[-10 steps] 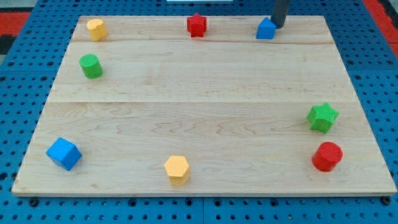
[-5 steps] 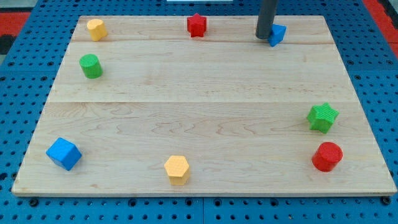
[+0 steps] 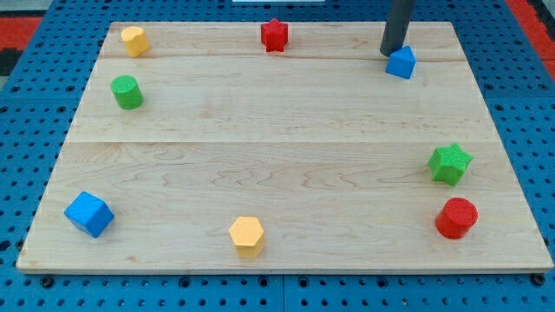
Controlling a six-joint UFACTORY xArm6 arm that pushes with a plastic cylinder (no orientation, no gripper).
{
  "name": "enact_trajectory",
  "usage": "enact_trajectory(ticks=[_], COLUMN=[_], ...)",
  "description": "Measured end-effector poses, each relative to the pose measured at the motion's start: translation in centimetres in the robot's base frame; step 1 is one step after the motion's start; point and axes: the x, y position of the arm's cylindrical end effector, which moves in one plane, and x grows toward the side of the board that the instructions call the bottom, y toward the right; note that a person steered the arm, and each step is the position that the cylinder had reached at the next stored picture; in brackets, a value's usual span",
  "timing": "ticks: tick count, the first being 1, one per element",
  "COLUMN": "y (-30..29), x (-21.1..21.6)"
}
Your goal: Place the blue triangle above to the green star
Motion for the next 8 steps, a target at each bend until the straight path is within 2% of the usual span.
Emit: enact_trajectory(ticks=[2,3,5,6,8], y=[0.0,-1.3,6.1,6.1,6.1], x=[6.1,4.2,4.2,5.0,11.3])
